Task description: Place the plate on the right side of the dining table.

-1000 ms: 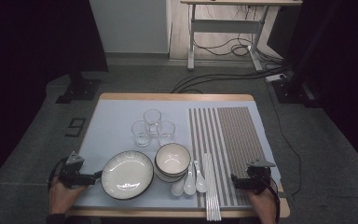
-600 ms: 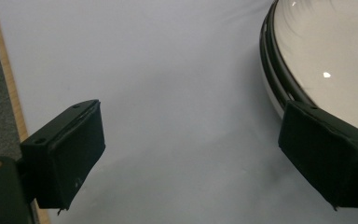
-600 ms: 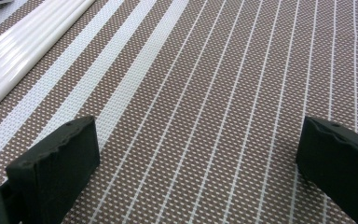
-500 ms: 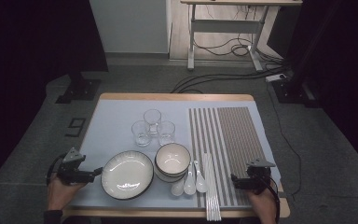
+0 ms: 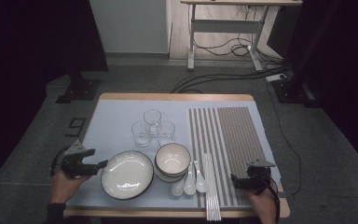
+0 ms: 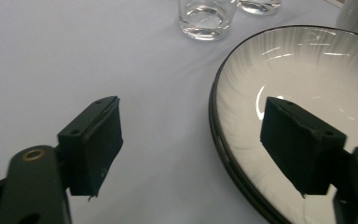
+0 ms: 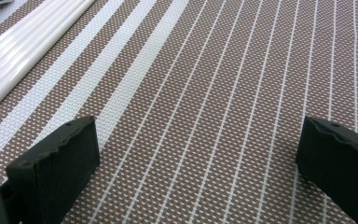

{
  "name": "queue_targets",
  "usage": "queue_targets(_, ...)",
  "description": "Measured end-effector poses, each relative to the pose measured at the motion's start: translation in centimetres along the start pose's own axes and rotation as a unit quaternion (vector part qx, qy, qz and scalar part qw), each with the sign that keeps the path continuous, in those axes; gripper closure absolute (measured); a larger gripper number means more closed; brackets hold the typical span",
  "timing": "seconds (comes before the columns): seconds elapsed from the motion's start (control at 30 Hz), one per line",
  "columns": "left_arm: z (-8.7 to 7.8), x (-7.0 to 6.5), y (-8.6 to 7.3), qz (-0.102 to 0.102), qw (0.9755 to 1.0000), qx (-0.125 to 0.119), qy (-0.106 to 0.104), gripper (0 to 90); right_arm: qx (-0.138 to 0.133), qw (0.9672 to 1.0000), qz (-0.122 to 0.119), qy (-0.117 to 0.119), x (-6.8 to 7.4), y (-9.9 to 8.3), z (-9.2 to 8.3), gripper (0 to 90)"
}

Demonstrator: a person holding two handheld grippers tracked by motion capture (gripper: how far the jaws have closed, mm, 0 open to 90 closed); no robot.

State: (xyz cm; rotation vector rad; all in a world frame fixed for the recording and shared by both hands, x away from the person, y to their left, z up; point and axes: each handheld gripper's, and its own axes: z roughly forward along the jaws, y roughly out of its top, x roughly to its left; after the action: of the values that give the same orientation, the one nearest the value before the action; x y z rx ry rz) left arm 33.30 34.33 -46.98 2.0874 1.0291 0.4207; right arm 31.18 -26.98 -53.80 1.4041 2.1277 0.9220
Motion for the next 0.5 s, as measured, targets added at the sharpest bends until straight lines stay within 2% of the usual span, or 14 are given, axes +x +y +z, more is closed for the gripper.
queue_targets(0.23, 0.8, -0.1, 1.2, 0.007, 0.9999, 0.003, -0.01, 33.5, 0.0, 1.0, 0.0, 0.0, 0.0, 0.0, 0.0, 0.0)
queue_targets(0.3, 1.0, 0.0, 1.7, 0.005, 0.9997, -0.003, -0.024, 36.5, 0.0, 1.0, 0.0, 0.0, 0.0, 0.0, 0.0, 0.0)
queue_targets(0.5, 1.7, 0.1, 2.6, 0.008, 0.999, -0.003, -0.044, 45.6, 0.0, 1.0, 0.0, 0.0, 0.0, 0.0, 0.0, 0.0)
